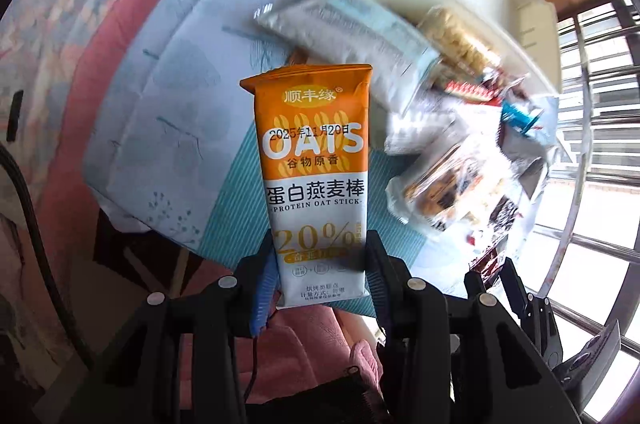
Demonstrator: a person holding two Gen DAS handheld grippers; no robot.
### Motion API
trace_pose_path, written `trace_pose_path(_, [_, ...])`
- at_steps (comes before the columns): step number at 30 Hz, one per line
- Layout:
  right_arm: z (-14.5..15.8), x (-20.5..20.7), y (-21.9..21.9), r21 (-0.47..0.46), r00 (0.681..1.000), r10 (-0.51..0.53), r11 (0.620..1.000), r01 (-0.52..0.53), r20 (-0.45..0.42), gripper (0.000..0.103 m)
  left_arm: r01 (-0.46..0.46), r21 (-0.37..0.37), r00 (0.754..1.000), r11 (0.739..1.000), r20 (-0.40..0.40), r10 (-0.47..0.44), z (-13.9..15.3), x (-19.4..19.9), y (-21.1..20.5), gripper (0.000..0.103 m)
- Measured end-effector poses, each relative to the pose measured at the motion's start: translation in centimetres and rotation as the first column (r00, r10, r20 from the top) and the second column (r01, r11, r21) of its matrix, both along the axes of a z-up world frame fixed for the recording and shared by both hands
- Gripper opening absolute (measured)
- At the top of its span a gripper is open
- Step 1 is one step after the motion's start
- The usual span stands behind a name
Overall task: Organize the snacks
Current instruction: 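Carry both snacks over the white tray and open both tools to drop them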
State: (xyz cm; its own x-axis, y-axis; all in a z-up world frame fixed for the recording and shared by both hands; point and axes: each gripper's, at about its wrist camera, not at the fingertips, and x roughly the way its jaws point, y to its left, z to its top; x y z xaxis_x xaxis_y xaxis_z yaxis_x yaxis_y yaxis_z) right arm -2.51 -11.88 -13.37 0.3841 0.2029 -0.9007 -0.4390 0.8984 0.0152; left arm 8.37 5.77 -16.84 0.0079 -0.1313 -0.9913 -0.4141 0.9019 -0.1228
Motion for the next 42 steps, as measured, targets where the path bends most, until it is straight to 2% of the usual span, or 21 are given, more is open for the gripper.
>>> trace_pose_path(5, [4.0,0.4,0.7,0.064,0.995,-0.011,0.998,0.005,0.102,0.037,0.029,0.015,0.994,0.999,0.106,-0.031,4.4,1.3,-0.4,0.040])
trace_pose_path(9, [7.1,1.1,0.4,0.099,0.982,-0.015,0.995,-0.004,0.190,0.038,0.052,0.029,0.979,0.998,0.197,-0.056,7.6,2.7,-1.2,0.040])
trace_pose_path(18, [12.1,4.6,0.9,0.134,0.944,-0.031,0.991,-0.014,0.328,0.038,0.118,0.062,0.915,0.991,0.380,-0.133,13.7,6.2,-1.3,0.040])
trace_pose_path(23, [13.9,7.2,1.4,0.122,0.913,-0.082,0.992,0.035,0.400,0.038,0.188,0.097,0.838,0.977,0.504,-0.212,16.0,9.0,-1.1,0.040])
trace_pose_path(29, [14.8,10.5,2.2,0.099,0.878,-0.136,0.990,0.102,0.460,0.038,0.248,0.127,0.766,0.960,0.582,-0.274,17.0,12.6,-0.6,0.040])
trace_pose_path(30, [14.9,10.8,2.3,0.100,0.870,-0.147,0.989,0.112,0.471,0.038,0.269,0.129,0.750,0.954,0.594,-0.292,16.8,13.5,-0.6,0.040])
trace_pose_path(34, [14.9,12.5,2.7,0.104,0.829,-0.187,0.982,0.155,0.528,0.038,0.347,0.099,0.715,0.933,0.616,-0.331,15.3,16.4,-0.3,0.040])
trace_pose_path(37, [14.7,13.4,3.4,0.105,0.782,-0.207,0.978,0.180,0.588,0.038,0.387,0.137,0.662,0.912,0.647,-0.379,14.0,17.7,-0.4,0.040])
trace_pose_path(40, [14.0,14.4,3.7,0.130,0.752,-0.250,0.968,0.217,0.610,0.038,0.417,0.156,0.603,0.895,0.690,-0.401,12.9,18.6,-0.2,0.040])
trace_pose_path(42, [13.4,15.0,3.9,0.142,0.735,-0.281,0.958,0.247,0.617,0.038,0.428,0.162,0.580,0.889,0.705,-0.407,12.2,19.2,-0.2,0.040])
